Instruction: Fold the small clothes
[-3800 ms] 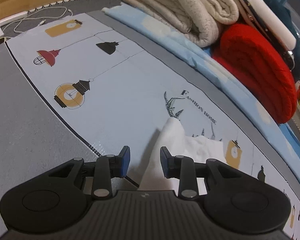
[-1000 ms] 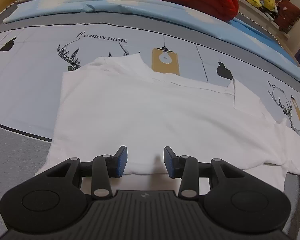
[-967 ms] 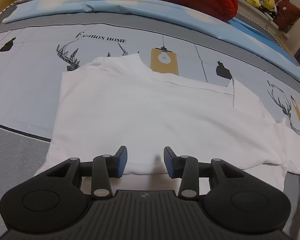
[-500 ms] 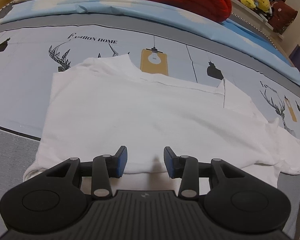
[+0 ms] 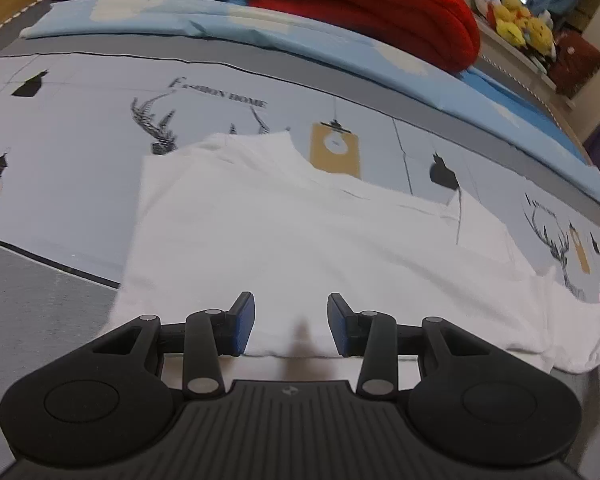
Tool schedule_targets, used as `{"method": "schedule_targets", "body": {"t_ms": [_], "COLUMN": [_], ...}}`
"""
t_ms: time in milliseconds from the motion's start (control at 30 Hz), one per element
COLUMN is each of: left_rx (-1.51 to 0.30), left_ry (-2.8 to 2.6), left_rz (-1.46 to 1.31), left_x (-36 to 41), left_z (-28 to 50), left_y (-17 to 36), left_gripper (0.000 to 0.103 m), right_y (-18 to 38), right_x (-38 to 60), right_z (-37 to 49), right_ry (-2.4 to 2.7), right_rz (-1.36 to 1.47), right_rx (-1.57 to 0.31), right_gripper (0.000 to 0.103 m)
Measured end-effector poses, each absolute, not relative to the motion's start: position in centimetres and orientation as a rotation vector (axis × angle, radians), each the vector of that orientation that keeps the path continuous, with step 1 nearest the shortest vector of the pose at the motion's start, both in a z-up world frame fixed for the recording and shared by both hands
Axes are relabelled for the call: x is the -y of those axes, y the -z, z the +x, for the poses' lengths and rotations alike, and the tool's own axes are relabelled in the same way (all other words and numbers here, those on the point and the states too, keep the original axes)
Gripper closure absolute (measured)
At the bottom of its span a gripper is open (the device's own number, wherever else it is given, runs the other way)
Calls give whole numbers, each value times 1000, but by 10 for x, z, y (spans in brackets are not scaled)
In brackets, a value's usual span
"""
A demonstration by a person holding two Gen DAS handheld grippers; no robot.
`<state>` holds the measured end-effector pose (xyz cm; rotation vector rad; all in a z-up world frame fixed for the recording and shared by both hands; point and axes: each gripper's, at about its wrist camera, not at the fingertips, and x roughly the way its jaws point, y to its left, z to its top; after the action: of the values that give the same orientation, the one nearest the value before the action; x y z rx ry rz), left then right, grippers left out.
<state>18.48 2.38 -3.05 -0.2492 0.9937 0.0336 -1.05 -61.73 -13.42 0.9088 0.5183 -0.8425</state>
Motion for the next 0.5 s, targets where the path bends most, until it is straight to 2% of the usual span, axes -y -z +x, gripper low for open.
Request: {"method": "schedule_targets", "body": {"t_ms": [167, 333, 400, 500], "left_rx": [-970, -961, -962, -964], "left_ry": [-72, -114, -127, -134], "left_rz": [-280, -311, -328, -360], "left_x": [-43, -64, -71, -79], "left_z": [182, 180, 180, 181], "left_y": [23, 20, 20, 21], "left_gripper": [59, 59, 59, 59], "right_y": [59, 4, 10, 39], "right_x": [526, 360, 305, 254], "right_z": [23, 50, 58, 75], "right_ry": [709, 120, -145, -395], "right_rz": [641, 301, 260, 247], "right_rx": [-410, -320, -395, -650], "right_gripper": [98, 98, 97, 95]}}
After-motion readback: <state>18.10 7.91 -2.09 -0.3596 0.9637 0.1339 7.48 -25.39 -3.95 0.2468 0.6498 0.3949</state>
